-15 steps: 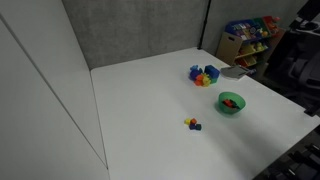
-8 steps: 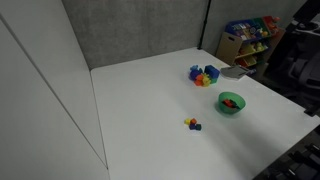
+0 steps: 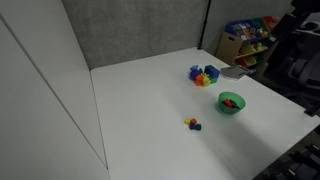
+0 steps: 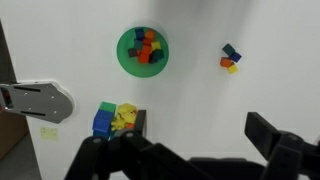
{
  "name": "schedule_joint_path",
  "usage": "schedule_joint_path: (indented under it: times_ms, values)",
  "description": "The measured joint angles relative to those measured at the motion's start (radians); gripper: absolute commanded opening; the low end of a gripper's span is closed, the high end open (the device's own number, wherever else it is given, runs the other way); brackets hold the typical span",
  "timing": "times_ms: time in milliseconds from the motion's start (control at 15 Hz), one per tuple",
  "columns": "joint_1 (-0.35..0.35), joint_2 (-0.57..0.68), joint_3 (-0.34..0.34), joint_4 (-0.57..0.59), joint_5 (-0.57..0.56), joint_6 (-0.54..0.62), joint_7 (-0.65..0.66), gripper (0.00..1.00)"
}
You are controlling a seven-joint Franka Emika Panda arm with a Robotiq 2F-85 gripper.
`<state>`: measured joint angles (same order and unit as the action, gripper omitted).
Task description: Put the small yellow block in the green bowl
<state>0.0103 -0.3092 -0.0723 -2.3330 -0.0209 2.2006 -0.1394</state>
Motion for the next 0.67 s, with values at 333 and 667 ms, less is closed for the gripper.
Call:
schedule_joint_path:
  times_ms: [333, 667]
  values:
    - [0.035, 0.113, 0.004, 0.005, 0.082, 0.066, -0.064, 1.0]
    - [0.043, 0.242, 0.024, 0.026, 0.144, 0.131, -0.128, 1.0]
